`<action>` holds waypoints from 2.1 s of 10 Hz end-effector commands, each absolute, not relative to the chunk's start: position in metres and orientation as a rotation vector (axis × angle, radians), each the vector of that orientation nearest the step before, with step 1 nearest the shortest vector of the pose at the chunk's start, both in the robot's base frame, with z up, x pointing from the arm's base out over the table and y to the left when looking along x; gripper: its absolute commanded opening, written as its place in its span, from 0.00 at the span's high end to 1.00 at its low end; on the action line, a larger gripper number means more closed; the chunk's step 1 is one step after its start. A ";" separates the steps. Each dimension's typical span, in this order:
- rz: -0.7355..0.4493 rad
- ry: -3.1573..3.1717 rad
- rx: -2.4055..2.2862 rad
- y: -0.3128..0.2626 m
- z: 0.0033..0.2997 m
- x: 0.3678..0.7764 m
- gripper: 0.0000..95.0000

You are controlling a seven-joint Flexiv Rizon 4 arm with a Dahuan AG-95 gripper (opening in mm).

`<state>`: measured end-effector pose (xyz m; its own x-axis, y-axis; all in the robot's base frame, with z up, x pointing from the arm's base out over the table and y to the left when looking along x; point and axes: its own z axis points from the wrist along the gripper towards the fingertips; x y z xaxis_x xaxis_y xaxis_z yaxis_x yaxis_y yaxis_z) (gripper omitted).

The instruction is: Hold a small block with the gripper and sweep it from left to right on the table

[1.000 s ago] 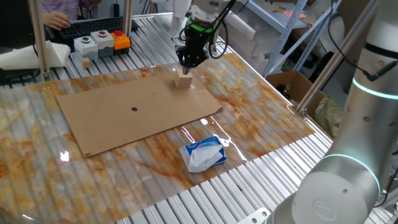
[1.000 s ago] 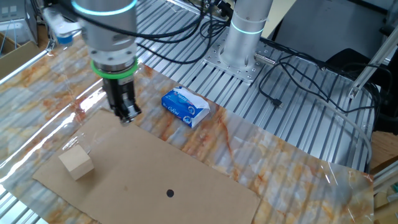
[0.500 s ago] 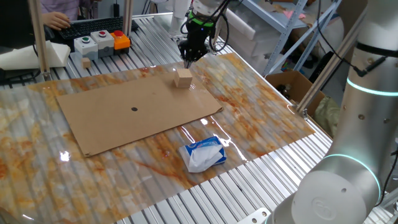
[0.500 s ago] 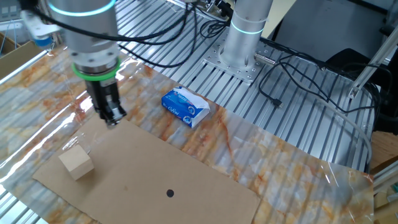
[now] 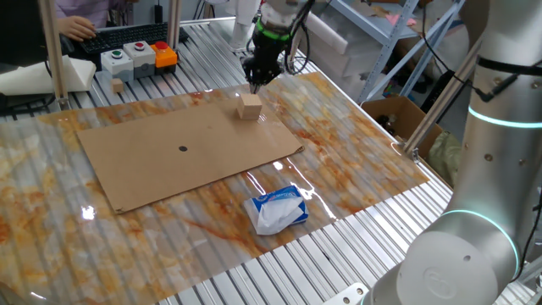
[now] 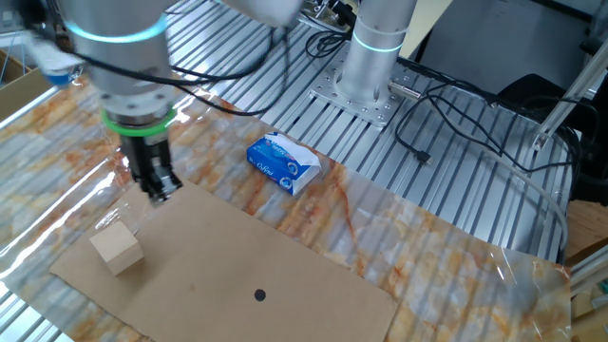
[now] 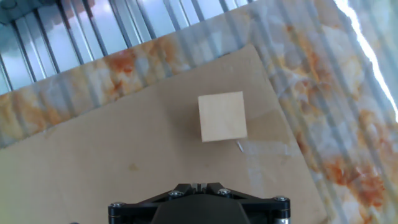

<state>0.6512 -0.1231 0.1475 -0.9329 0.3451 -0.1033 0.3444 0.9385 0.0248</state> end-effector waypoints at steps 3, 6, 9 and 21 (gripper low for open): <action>0.092 3.027 0.502 -0.127 0.140 0.652 1.00; 0.094 3.015 0.559 -0.126 0.132 0.650 1.00; 0.010 3.023 0.538 -0.126 0.128 0.649 1.00; 0.039 3.052 0.548 -0.126 0.128 0.649 1.00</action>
<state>0.6484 -0.1256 0.1278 -0.9359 0.3499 -0.0398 0.3490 0.9367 0.0268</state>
